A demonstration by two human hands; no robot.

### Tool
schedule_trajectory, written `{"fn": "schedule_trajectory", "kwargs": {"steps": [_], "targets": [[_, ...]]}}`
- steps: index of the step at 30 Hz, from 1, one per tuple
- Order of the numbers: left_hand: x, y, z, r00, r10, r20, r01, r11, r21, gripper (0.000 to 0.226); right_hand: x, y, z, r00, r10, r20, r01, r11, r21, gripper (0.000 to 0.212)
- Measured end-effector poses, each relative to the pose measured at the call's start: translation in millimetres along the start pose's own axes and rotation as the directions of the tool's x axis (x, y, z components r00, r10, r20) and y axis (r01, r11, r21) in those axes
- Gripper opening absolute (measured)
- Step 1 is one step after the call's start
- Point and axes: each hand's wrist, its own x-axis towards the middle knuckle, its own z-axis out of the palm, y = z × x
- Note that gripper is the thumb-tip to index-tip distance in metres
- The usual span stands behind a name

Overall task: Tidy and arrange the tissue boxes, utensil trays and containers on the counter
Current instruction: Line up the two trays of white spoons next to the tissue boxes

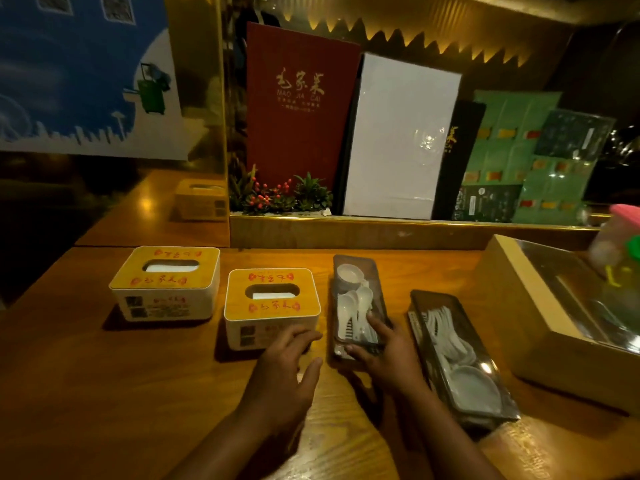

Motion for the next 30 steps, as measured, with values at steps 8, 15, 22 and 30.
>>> {"fn": "schedule_trajectory", "kwargs": {"steps": [8, 15, 22, 30], "targets": [[-2.6, 9.7, 34.4, 0.939, -0.168, 0.299, 0.161, 0.986, 0.049, 0.075, 4.2, 7.7, -5.6, 0.993, -0.056, 0.1, 0.054, 0.998, 0.019, 0.075], [11.4, 24.1, 54.5, 0.953, -0.223, 0.206, 0.211, 0.974, 0.081, 0.079, 17.2, 5.7, -23.3, 0.966, -0.135, 0.22, 0.137, 0.991, 0.006, 0.075], [15.6, 54.4, 87.8, 0.945, -0.326, -0.004, 0.321, 0.927, 0.195, 0.071, 12.8, 30.7, -130.2, 0.931, -0.256, 0.26, 0.303, 0.94, -0.159, 0.087], [20.5, 81.2, 123.2, 0.87, -0.418, -0.26, 0.48, 0.839, 0.255, 0.06, -21.7, 111.0, -197.3, 0.856, 0.016, 0.516, 0.165, 0.939, -0.303, 0.142]]}}
